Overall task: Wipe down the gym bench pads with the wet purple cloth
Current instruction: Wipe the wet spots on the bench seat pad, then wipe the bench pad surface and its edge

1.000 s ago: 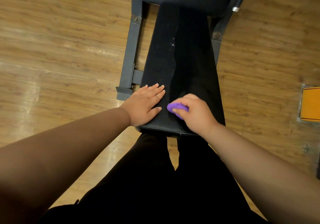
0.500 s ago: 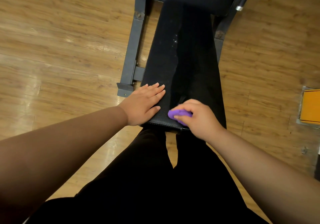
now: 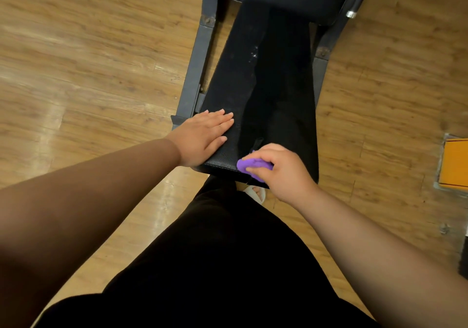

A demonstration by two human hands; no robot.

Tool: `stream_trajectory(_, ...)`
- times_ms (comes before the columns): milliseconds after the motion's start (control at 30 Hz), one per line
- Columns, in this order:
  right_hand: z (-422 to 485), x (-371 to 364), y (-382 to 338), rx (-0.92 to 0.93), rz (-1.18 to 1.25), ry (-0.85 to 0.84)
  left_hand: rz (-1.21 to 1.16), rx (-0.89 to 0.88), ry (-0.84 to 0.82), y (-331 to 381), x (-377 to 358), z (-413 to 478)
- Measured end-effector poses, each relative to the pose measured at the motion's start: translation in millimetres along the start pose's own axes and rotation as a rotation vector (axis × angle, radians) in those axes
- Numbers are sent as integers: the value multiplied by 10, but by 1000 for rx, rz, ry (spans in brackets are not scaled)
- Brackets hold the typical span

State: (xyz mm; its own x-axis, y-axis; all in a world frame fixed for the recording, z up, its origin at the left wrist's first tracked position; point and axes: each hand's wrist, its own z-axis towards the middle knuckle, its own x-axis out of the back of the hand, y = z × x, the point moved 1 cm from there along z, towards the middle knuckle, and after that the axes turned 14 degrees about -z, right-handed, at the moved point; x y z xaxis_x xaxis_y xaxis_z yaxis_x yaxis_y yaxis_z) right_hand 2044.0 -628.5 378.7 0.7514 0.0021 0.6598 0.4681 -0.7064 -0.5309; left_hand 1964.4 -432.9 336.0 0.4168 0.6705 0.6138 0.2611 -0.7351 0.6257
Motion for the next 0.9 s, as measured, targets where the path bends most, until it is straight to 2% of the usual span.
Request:
stream_trajectory(233,367,59,26,-149,-42,119,-12,55,95,112,-104,-150)
stream_trajectory(433,10,-82,-3,60,-56,82,-34,78,137,170,-194,-251)
stream_trajectory(533,156,8,119,-31,-55,70,-55,66,131,178,-185,-311)
stream_trajectory(667,256,17,179,-196,41,145,-86,43,101,121,-168,-416)
stream_trajectory(767,144,-107,-38,-140,-5,172,-133,36,73,59,-111,-460)
stream_trajectory(900,177,-206,-274,-101,14,111,-215,55,29,-4,5,-484)
